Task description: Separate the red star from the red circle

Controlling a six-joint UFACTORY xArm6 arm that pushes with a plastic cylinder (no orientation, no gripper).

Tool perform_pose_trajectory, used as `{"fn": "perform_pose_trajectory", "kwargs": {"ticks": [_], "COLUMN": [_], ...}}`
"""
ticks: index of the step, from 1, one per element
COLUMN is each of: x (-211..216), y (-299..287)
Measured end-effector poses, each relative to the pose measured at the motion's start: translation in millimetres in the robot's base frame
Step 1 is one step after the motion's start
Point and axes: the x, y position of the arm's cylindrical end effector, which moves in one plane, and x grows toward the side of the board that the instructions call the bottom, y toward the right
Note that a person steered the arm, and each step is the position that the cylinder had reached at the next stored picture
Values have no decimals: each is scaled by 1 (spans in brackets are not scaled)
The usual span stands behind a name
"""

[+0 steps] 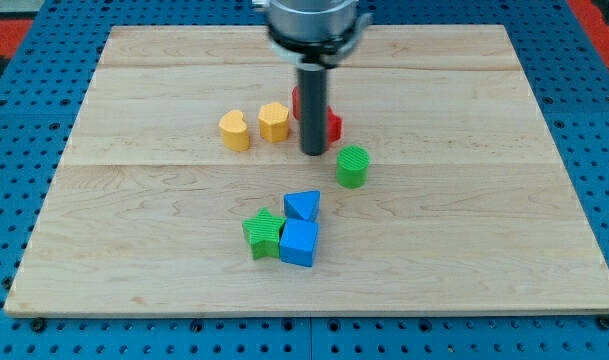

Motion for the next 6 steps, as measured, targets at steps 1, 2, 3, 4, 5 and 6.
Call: {"fn": "perform_pose_trajectory", "kwargs": {"ticks": [1,2,3,4,5,6], "x": [-30,-61,-45,-96,-85,-86], "y": [17,-7,-31,-60,10,20]}}
